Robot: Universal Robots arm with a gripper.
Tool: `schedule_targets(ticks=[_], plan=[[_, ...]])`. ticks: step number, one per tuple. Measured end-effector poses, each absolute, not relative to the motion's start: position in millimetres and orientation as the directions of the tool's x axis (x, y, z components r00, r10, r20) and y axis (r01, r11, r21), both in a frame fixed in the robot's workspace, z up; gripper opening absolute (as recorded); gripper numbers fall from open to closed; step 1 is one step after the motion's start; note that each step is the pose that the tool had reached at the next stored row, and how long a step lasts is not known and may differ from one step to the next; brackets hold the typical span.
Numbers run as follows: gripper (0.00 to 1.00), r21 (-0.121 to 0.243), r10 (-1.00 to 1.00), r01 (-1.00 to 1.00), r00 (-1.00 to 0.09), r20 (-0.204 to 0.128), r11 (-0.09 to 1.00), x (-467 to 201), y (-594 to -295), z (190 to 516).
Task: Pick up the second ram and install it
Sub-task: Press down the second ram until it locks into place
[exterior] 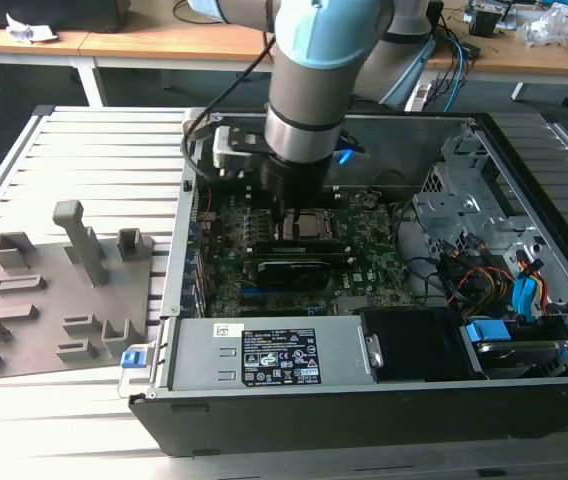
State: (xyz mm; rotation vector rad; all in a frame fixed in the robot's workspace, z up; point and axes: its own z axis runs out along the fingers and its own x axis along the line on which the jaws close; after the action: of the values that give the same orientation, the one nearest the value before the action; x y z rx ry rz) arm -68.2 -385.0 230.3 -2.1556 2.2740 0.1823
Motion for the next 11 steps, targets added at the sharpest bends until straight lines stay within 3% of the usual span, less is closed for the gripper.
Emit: schedule_targets(ticks=[7,11], plan=[[0.11,0.098,-0.995,-0.994,-0.058,-0.082,0.050,-37.1,-384.9,233.7],[0.11,0.100,-0.995,-0.994,-0.058,-0.082,0.050,-31.3,-384.5,256.2]])
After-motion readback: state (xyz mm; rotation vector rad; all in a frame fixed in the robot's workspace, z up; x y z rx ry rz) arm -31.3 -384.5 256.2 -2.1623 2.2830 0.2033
